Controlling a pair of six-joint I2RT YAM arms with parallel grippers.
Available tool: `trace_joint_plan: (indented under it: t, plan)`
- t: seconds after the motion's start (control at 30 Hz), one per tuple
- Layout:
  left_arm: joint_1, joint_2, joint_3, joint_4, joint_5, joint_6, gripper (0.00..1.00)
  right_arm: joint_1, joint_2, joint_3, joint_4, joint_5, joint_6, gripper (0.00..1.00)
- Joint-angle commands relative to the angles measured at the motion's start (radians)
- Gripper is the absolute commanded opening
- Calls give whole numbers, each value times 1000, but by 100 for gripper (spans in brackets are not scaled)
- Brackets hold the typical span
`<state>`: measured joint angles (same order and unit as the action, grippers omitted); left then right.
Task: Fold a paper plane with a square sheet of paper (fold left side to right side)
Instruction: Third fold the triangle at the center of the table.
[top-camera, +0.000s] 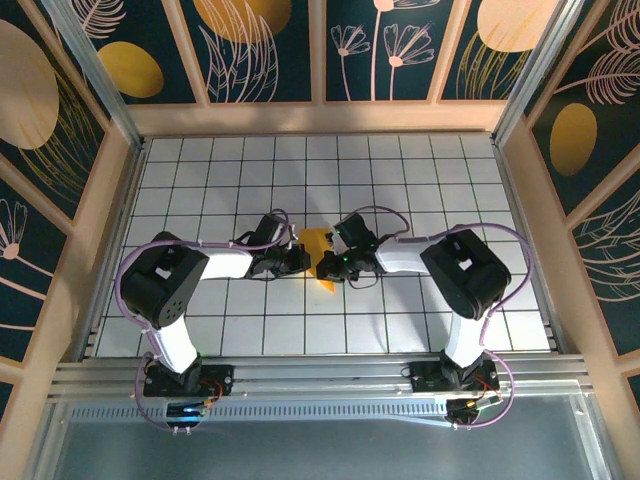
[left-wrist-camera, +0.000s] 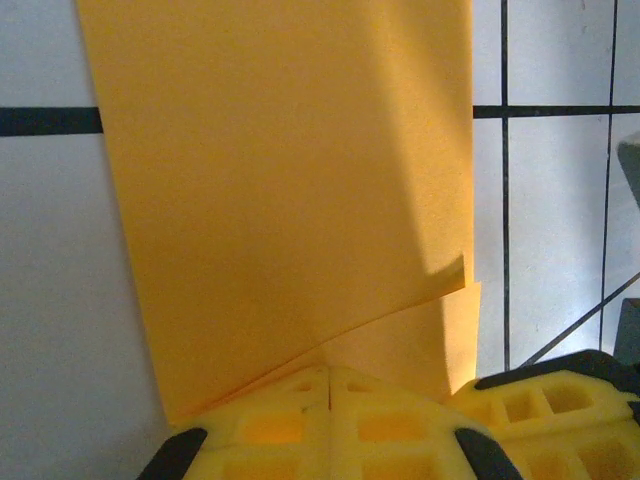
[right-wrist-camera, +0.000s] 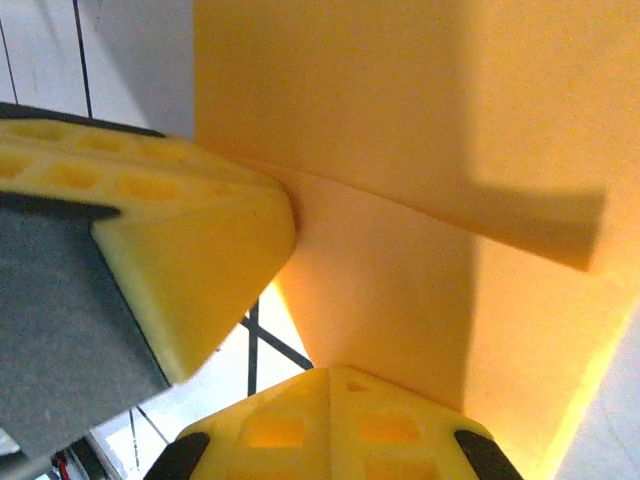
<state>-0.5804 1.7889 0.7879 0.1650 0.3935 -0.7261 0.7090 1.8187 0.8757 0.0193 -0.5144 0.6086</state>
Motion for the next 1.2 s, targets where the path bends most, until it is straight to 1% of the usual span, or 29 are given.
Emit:
trace_joint_plan:
  t: [0.0, 1.17]
  plan:
    - [7, 58, -11, -125, -107, 3, 0, 9, -34, -54, -74, 30, -10, 0]
    - [8, 66, 15, -173, -145, 25, 0, 15, -157, -202, -146, 50, -1, 0]
